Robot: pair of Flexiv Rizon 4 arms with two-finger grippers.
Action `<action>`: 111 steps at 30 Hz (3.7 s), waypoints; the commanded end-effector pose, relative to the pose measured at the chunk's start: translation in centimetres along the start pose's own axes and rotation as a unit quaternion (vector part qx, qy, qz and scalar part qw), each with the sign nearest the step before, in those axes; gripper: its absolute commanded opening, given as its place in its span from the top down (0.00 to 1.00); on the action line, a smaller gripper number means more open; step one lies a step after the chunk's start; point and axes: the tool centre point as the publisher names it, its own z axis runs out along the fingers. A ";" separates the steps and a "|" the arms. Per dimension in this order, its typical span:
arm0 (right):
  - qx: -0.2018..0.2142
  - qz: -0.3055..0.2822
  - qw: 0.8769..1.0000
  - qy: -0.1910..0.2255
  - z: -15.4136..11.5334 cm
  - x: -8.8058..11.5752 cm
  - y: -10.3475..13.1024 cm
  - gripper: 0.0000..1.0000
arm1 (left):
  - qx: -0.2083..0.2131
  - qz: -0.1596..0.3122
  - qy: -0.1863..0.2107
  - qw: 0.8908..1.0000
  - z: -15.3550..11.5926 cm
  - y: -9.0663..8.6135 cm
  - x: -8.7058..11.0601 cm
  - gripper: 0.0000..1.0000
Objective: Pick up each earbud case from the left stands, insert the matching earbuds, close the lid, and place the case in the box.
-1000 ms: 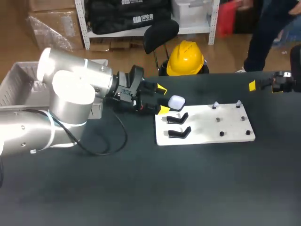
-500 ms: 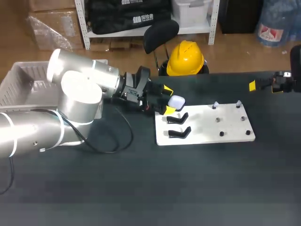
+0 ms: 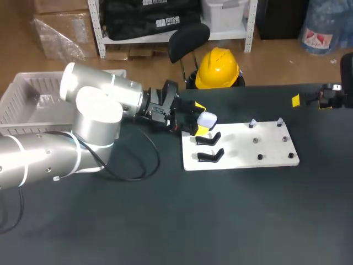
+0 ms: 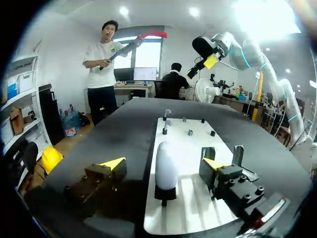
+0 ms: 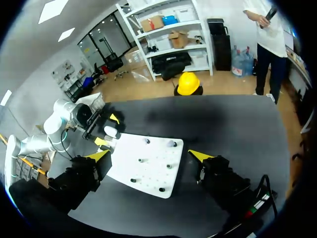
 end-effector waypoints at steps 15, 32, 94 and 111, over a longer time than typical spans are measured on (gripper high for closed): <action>-0.001 0.000 1.000 0.000 0.0 0.0 -0.1 0.00 | 0.015 -0.006 0.003 1.000 1.0 0.9 0.3 0.18; -0.001 0.000 1.000 0.000 0.0 0.0 -0.1 0.00 | 0.014 -0.009 0.010 1.000 1.2 0.5 0.6 0.35; -0.056 -0.037 0.997 0.040 3.1 -0.8 6.1 0.00 | -0.003 0.083 -0.022 0.996 1.1 -3.3 -9.2 1.00; -0.086 -0.046 0.992 0.085 6.4 -0.6 9.0 0.00 | 0.020 0.134 -0.043 0.990 2.3 -5.3 -12.8 1.00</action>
